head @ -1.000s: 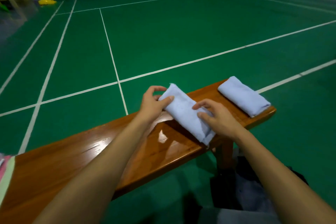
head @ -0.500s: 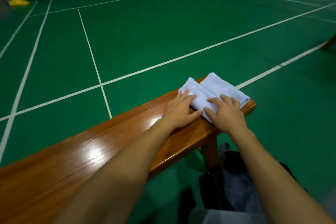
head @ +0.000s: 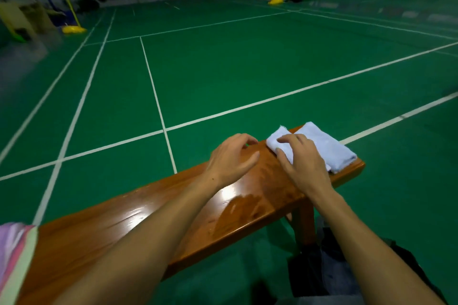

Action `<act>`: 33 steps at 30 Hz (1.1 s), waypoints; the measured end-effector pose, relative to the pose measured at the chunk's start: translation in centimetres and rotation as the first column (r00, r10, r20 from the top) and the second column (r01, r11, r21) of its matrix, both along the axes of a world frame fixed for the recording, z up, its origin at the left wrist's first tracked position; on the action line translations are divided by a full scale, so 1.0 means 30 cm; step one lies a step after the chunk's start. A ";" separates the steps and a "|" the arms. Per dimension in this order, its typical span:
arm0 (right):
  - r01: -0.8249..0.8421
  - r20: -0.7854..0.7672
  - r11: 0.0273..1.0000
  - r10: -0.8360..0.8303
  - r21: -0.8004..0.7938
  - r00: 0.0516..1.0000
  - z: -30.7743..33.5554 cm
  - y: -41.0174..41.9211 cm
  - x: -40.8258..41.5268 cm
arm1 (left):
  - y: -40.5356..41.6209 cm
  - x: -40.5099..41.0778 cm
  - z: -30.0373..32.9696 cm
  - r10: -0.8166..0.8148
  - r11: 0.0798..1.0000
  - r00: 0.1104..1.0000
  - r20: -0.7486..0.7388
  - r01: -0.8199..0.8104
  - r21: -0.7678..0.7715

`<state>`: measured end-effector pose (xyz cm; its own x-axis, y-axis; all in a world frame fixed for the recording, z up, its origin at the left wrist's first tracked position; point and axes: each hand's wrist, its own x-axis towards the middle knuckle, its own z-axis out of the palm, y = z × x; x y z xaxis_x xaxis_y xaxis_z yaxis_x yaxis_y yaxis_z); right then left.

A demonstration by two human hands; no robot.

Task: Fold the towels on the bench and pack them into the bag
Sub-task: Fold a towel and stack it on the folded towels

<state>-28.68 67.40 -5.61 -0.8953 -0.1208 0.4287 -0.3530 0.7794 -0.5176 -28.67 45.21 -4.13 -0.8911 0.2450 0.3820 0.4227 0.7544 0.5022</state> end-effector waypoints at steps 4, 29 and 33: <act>-0.238 -0.163 0.965 0.219 -0.107 0.962 0.087 -0.230 0.146 | -0.259 0.268 0.141 0.104 0.994 0.986 -0.130 -0.106 -0.013; -0.565 0.506 0.825 0.501 -0.033 0.702 -0.147 -1.798 0.937 | -1.688 1.630 -0.065 0.883 0.417 0.470 0.014 -0.768 -0.487; -0.444 0.553 0.877 0.466 -0.184 0.691 -0.147 -1.836 0.917 | -1.707 1.602 -0.080 0.894 0.426 0.446 0.034 -0.825 -0.372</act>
